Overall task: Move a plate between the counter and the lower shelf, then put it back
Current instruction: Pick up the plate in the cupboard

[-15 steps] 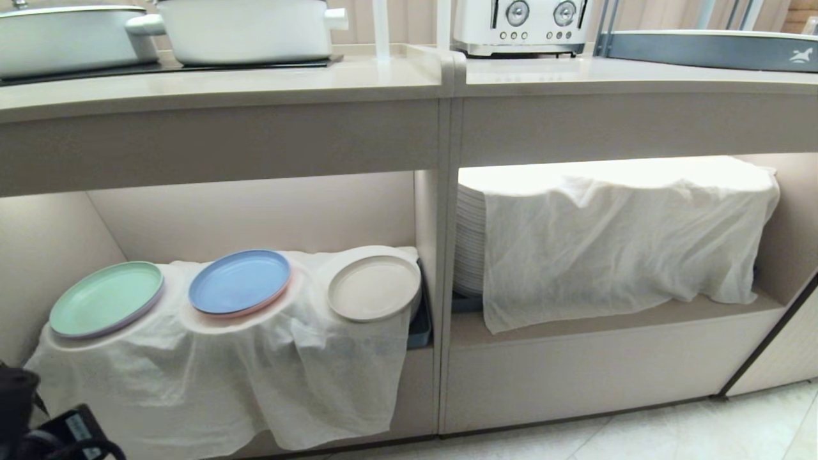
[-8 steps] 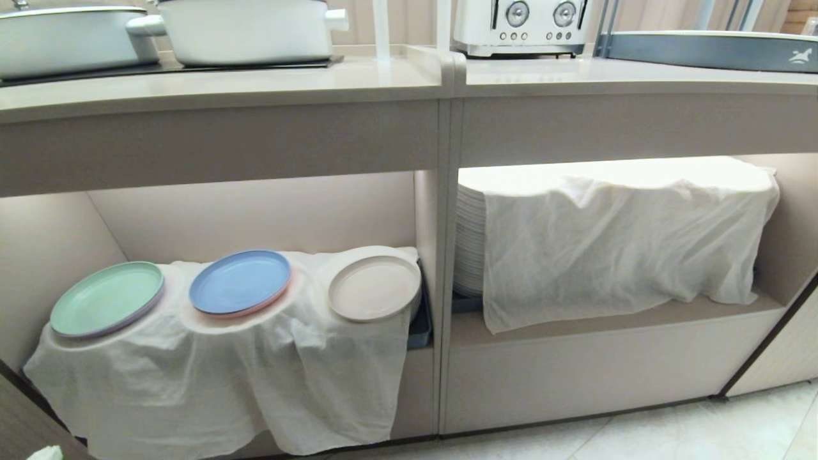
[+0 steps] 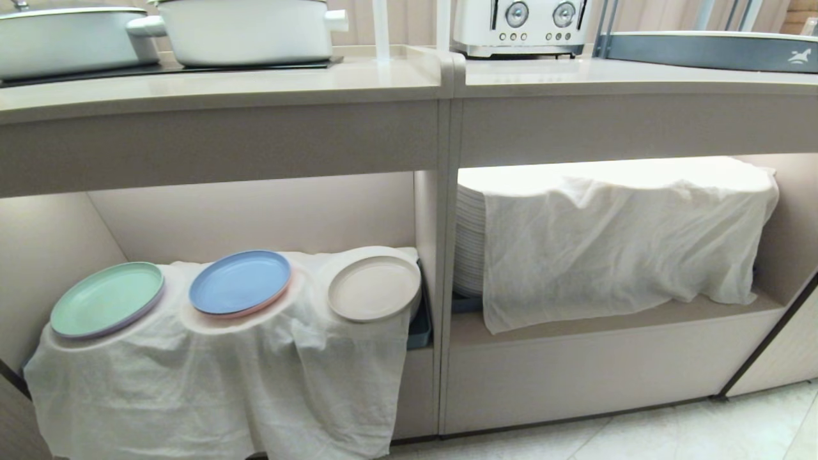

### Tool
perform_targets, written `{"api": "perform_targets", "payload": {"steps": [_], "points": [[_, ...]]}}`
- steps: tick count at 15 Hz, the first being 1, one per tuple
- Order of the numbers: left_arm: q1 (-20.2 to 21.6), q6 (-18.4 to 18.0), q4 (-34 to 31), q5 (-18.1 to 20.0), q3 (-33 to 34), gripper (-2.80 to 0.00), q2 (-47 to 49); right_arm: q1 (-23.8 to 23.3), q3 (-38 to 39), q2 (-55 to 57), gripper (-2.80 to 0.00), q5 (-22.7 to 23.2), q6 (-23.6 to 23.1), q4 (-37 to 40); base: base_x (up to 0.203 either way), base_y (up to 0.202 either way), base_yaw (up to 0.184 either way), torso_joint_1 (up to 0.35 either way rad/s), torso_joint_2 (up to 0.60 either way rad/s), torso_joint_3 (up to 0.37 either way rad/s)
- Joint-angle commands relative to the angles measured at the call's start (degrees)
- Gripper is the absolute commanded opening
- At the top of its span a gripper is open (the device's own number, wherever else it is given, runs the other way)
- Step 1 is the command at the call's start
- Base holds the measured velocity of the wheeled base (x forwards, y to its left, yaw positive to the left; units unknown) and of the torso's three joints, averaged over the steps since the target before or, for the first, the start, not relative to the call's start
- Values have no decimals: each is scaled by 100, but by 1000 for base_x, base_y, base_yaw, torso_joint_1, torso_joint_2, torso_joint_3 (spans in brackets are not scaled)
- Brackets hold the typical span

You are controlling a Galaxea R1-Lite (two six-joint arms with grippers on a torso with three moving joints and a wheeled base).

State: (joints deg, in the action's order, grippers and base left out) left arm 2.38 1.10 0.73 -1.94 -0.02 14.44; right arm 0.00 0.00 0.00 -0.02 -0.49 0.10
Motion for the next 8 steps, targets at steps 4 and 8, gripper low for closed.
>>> {"api": "perform_targets", "payload": {"steps": [4,8], "points": [[-205,104,-58,41,2,-280,-1351,0,0,0,-280,2,-4,-1,0,0,0,0,0,0],[-229,128,-73,36,2,-280,-1435,0,0,0,-280,2,-4,-1,0,0,0,0,0,0]]}}
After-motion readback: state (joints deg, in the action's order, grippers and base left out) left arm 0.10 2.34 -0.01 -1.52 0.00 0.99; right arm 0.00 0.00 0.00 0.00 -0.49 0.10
